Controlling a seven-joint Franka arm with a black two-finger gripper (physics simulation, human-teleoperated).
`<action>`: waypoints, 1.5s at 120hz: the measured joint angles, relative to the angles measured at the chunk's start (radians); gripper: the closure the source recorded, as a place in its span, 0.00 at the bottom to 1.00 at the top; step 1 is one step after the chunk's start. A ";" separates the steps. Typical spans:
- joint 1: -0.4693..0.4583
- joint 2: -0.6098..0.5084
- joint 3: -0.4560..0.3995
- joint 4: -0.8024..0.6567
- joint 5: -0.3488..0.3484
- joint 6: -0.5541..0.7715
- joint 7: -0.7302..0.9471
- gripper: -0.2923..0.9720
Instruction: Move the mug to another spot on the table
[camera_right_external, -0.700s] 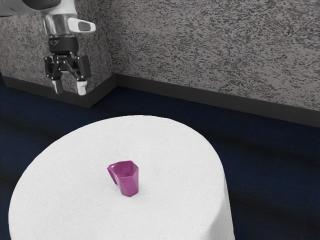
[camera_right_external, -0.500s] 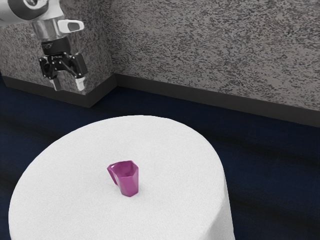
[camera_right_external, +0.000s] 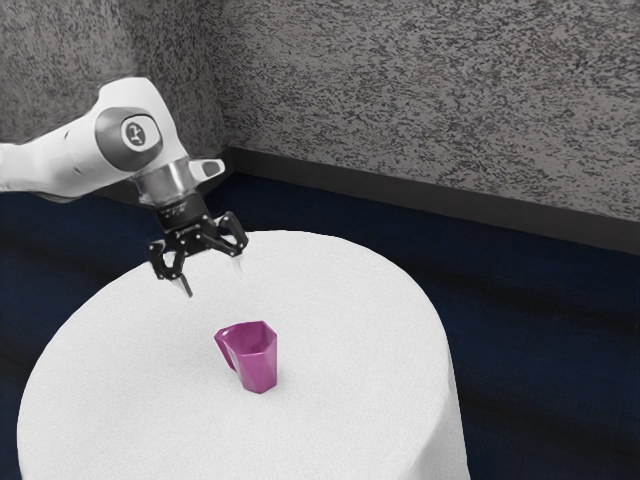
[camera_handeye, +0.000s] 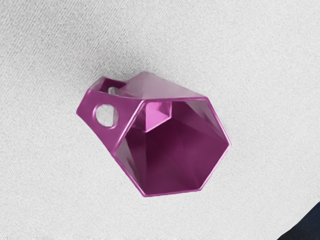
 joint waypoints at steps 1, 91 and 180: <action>-0.004 0.000 0.001 -0.009 -0.007 0.007 -0.007 0.25; 0.037 0.121 0.046 -0.258 -0.410 0.351 -0.547 0.25; -0.004 0.199 0.045 -0.278 -0.425 0.473 -0.653 0.28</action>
